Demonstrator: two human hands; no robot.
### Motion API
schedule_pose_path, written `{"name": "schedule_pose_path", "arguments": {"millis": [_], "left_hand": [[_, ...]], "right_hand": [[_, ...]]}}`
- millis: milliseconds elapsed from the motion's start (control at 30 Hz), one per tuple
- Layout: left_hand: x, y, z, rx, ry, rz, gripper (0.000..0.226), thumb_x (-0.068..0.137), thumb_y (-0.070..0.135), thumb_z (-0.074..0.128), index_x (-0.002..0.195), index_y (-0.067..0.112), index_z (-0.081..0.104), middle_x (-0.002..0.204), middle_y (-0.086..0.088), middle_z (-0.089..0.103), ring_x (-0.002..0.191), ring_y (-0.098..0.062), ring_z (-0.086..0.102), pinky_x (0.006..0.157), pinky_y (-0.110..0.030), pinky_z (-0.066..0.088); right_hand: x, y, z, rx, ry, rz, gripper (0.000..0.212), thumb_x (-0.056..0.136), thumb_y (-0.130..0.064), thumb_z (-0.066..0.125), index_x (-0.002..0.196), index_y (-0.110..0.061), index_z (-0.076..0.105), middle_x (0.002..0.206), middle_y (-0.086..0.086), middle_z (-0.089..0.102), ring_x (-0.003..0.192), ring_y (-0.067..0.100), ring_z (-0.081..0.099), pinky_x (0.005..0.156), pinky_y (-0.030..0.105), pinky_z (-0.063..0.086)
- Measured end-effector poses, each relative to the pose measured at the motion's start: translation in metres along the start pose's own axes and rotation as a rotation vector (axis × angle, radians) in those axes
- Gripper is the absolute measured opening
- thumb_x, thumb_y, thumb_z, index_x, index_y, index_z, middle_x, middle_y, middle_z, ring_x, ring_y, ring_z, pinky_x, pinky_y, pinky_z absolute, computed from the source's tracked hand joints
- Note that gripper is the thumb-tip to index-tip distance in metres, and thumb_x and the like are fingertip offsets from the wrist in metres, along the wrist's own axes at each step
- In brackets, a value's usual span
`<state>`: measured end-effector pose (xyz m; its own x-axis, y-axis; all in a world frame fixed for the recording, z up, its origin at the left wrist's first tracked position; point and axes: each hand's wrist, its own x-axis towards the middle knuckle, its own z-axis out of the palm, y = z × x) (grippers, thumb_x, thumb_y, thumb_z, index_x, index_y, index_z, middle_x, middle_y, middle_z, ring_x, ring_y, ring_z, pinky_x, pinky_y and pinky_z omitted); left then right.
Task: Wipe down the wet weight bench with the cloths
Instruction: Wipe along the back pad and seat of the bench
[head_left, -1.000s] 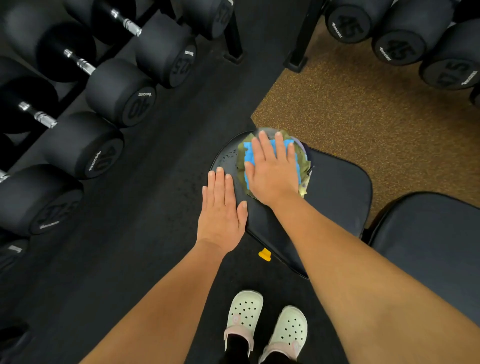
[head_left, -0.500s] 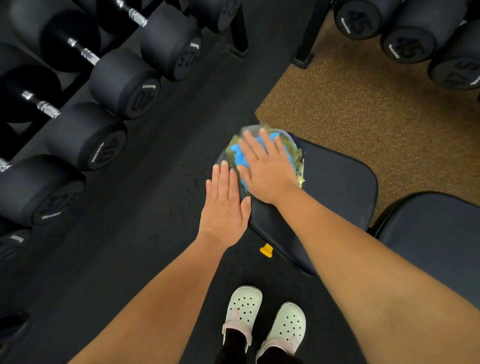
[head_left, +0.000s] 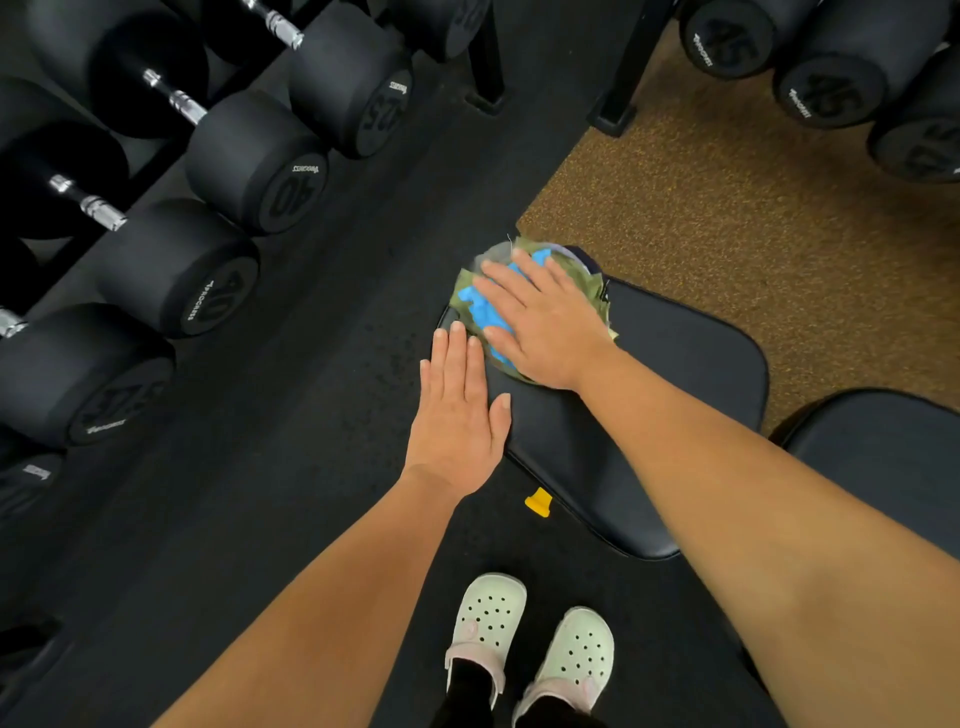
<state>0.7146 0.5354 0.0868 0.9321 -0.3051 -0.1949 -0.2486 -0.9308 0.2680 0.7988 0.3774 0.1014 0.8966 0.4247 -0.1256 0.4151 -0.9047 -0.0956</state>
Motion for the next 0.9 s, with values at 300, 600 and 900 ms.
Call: {"name": "schedule_pose_path", "arguments": {"millis": [300, 600, 900], "left_hand": [[-0.001, 0.001, -0.001, 0.000, 0.028, 0.000, 0.068, 0.098, 0.043, 0.007, 0.151, 0.000, 0.002, 0.161, -0.017, -0.008, 0.147, -0.030, -0.015, 0.118, -0.044, -0.002], [0.002, 0.000, -0.001, 0.019, 0.002, -0.011, 0.069, 0.098, 0.046, 0.004, 0.152, 0.003, 0.001, 0.161, -0.014, -0.007, 0.148, -0.030, -0.013, 0.118, -0.043, -0.002], [0.000, 0.001, 0.003, -0.030, 0.047, 0.009, 0.068, 0.099, 0.042, 0.011, 0.151, -0.002, 0.011, 0.161, -0.019, 0.001, 0.148, -0.033, -0.007, 0.119, -0.048, 0.006]], "right_hand": [[0.024, -0.006, -0.001, -0.027, 0.003, 0.429, 0.062, 0.096, -0.051, 0.019, 0.149, -0.020, 0.031, 0.151, 0.005, 0.035, 0.125, 0.038, 0.038, 0.102, 0.050, 0.029], [-0.034, 0.054, 0.004, -0.051, 0.066, 0.427, 0.060, 0.094, -0.055, 0.023, 0.142, -0.024, 0.041, 0.134, 0.008, 0.052, 0.105, 0.038, 0.050, 0.086, 0.047, 0.041], [0.010, 0.025, -0.003, -0.028, 0.005, 0.366, 0.056, 0.097, -0.052, 0.025, 0.142, -0.022, 0.039, 0.131, 0.011, 0.051, 0.102, 0.038, 0.048, 0.083, 0.047, 0.038]]}}
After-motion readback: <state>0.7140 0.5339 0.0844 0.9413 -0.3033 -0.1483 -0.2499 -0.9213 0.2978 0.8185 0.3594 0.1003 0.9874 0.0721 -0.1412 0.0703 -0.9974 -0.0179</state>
